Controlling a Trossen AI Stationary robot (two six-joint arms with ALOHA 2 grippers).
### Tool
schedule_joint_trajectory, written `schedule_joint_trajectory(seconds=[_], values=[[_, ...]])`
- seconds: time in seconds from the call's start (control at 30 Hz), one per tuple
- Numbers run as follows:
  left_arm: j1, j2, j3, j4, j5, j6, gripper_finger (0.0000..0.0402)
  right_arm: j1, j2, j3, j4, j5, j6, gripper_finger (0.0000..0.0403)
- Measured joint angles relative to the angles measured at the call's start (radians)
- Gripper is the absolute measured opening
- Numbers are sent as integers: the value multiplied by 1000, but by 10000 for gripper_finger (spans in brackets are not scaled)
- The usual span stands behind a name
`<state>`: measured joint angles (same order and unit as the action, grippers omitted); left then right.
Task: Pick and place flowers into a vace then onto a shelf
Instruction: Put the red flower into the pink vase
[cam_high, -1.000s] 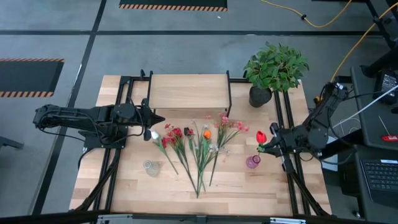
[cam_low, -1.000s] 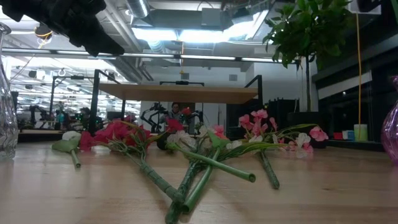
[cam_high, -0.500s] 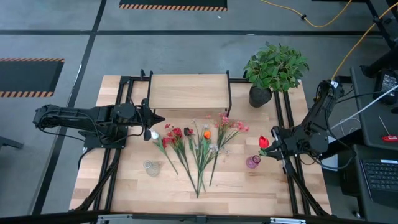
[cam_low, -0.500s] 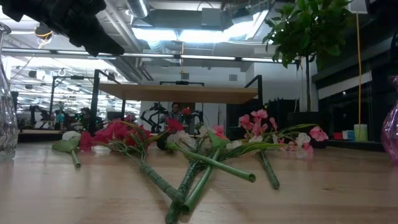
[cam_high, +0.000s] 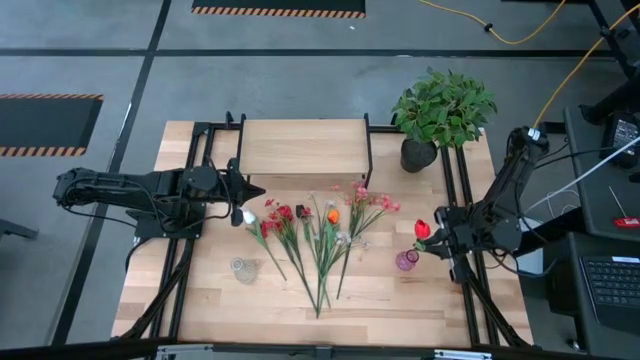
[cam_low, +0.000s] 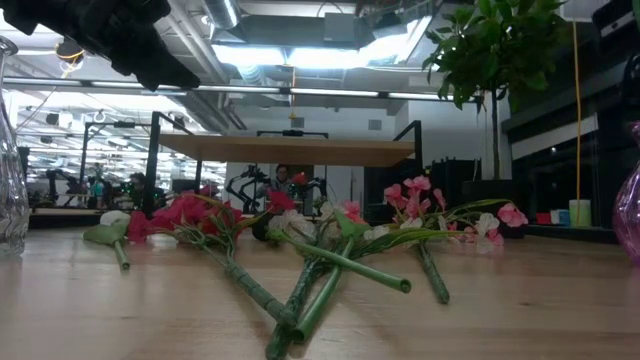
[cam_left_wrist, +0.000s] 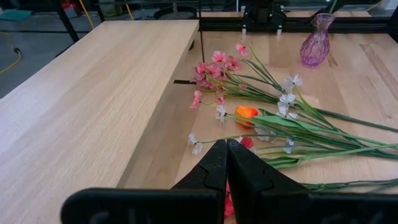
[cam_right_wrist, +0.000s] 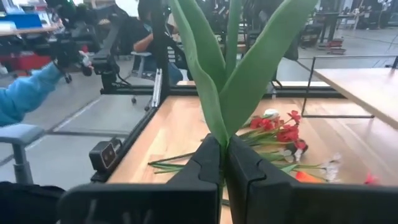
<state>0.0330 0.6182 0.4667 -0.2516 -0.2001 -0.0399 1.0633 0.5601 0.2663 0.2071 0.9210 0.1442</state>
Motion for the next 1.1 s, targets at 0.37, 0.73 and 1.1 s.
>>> schedule_joint_trajectory(seconds=[0.37, 0.73, 1.1], values=[[0, 0, 0, 0, 0, 0, 6, 21, 10, -29, 59, 2, -41, 7], [0, 0, 0, 0, 0, 0, 6, 21, 90, -29, 66, 2, -23, 8], [0, 0, 0, 0, 0, 1, 8, 21, 121, -29, 59, 2, -5, 29]])
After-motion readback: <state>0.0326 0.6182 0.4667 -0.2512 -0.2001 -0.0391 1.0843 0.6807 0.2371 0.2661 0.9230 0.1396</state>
